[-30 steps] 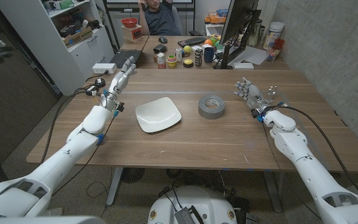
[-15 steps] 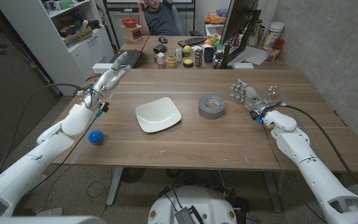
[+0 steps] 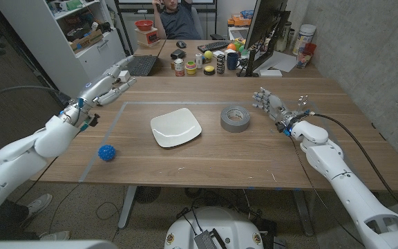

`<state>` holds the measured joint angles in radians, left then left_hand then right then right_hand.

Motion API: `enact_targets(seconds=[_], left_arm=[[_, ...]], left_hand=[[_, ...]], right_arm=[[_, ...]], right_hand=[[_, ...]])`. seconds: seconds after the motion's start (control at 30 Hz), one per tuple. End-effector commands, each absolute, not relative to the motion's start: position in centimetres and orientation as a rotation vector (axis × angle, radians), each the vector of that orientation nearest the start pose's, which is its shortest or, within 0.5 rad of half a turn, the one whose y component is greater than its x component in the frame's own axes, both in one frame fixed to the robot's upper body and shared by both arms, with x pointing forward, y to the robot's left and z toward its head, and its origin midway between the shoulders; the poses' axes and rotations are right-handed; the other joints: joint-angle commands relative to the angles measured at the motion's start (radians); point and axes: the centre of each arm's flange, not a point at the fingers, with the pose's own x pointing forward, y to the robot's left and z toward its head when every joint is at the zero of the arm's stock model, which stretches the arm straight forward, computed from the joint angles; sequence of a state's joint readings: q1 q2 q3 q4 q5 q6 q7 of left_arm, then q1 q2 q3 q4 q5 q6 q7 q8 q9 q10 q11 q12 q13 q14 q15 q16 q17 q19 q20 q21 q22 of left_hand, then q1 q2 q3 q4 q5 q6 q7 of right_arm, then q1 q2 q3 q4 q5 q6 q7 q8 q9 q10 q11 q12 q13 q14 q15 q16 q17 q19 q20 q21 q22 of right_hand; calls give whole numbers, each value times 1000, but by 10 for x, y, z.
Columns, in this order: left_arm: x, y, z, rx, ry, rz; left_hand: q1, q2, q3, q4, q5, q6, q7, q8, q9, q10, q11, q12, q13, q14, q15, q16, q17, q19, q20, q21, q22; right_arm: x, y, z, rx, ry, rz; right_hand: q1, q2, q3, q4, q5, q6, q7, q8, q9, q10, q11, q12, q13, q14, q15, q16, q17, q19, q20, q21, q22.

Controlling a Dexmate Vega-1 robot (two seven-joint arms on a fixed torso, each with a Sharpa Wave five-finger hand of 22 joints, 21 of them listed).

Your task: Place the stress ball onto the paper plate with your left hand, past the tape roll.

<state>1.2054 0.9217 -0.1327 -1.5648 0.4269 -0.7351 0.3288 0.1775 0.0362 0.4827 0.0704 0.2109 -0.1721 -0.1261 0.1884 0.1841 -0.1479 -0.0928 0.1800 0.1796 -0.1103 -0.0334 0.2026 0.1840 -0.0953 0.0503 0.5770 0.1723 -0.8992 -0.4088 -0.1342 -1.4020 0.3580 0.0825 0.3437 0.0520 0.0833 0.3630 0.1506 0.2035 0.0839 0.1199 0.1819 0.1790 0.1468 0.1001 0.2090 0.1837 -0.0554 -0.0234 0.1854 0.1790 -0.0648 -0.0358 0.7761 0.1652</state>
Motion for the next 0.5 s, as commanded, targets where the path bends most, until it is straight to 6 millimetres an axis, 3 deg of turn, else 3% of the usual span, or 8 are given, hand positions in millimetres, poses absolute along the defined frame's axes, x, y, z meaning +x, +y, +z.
enact_targets(seconds=[0.03, 0.37, 0.5], left_arm=[[437, 436, 56, 1535, -1135, 93], [432, 451, 62, 1623, -1015, 34], [437, 455, 61, 1642, -923, -27]], left_hand=[[10, -30, -8, -15, 4, -80, 2, -5, 3, -23, 6, -1, 4, -25, 1, -11, 6, -11, 9, -12, 3], [19, -72, -29, -31, 6, -107, -18, -2, 6, -43, 26, 2, 6, -47, 7, -13, 9, -3, 70, -23, 3], [21, -82, -34, -34, 7, -112, -22, -2, 6, -44, 28, 4, 6, -46, 8, -11, 10, 12, 77, -22, 3]], right_arm=[[651, -275, -7, -200, -547, 401], [655, -273, 8, -252, -546, 394], [654, -274, 12, -267, -546, 387]], right_hand=[[0, 76, -5, -2, 4, 2, 10, 7, 2, 11, -4, 8, 3, 0, 3, 8, 5, 1, -79, -3, 4], [0, 73, -7, -3, 4, 3, 10, 7, 2, 12, -3, 8, 3, 1, 5, 8, 5, 4, -77, -7, 4], [0, 71, -9, -3, 4, 7, 6, 9, 2, 15, -4, 9, 3, 7, 5, 10, 5, 7, -76, -9, 4]])
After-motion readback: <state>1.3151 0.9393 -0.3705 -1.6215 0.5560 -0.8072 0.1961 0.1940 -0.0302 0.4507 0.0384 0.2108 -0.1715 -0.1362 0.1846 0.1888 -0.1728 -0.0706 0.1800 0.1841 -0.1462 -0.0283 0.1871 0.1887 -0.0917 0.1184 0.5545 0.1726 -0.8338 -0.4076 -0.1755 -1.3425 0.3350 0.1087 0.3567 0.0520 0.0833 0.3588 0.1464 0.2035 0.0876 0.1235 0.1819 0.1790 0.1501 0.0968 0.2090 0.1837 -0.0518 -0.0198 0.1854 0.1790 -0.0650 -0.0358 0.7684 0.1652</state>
